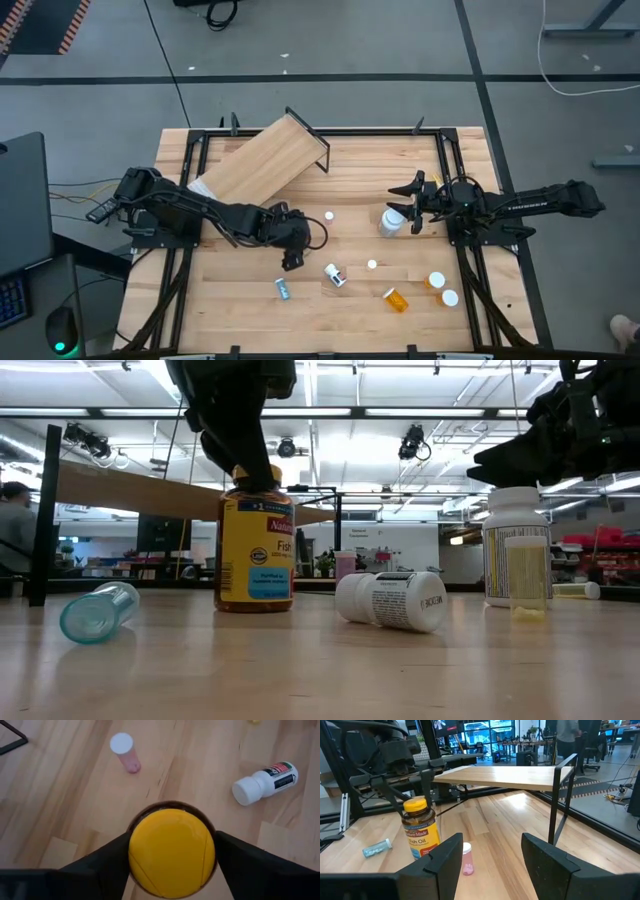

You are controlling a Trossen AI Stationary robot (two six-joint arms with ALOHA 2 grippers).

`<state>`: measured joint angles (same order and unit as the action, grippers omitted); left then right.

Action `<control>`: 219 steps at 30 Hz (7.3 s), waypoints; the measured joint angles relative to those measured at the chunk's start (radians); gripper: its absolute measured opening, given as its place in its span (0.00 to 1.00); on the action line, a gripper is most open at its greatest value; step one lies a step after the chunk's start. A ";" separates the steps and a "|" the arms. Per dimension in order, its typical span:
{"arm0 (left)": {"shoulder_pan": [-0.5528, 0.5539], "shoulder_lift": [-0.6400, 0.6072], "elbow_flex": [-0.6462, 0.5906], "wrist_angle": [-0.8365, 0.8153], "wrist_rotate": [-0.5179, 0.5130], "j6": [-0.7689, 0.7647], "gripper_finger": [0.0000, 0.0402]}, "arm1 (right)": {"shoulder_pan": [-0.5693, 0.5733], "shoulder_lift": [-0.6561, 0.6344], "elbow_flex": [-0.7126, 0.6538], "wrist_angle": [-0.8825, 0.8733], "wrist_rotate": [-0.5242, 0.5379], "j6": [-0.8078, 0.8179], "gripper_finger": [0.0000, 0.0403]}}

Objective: Pick and place medicine bottles onto shelf by color
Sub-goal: Put the large yellow pill bottle on the shelf, then put the large white pill bottle on the shelf

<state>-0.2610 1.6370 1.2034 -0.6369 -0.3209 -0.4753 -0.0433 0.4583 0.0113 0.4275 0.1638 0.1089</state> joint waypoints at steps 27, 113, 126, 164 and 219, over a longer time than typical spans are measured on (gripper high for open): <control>0.056 -0.234 0.001 -0.038 -0.025 0.010 0.55 | 0.000 0.000 0.000 -0.003 0.000 0.000 0.52; 0.393 -0.712 0.051 -0.927 -0.250 -0.438 0.60 | 0.000 0.000 0.000 0.013 0.000 0.000 0.52; 0.393 -0.749 0.050 -0.933 -0.202 -0.433 0.62 | 0.000 0.000 0.000 0.013 0.000 0.000 0.52; 0.392 -0.747 0.204 -0.755 -0.273 -0.239 0.78 | 0.000 0.000 0.000 0.013 -0.001 0.000 0.52; -0.176 -0.503 -0.128 0.201 -0.660 0.116 0.78 | 0.136 0.106 0.000 -0.125 0.024 0.040 0.86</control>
<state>-0.4369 1.1341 1.0756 -0.4362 -0.9813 -0.3594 0.0925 0.5644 0.0113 0.3021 0.1878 0.1490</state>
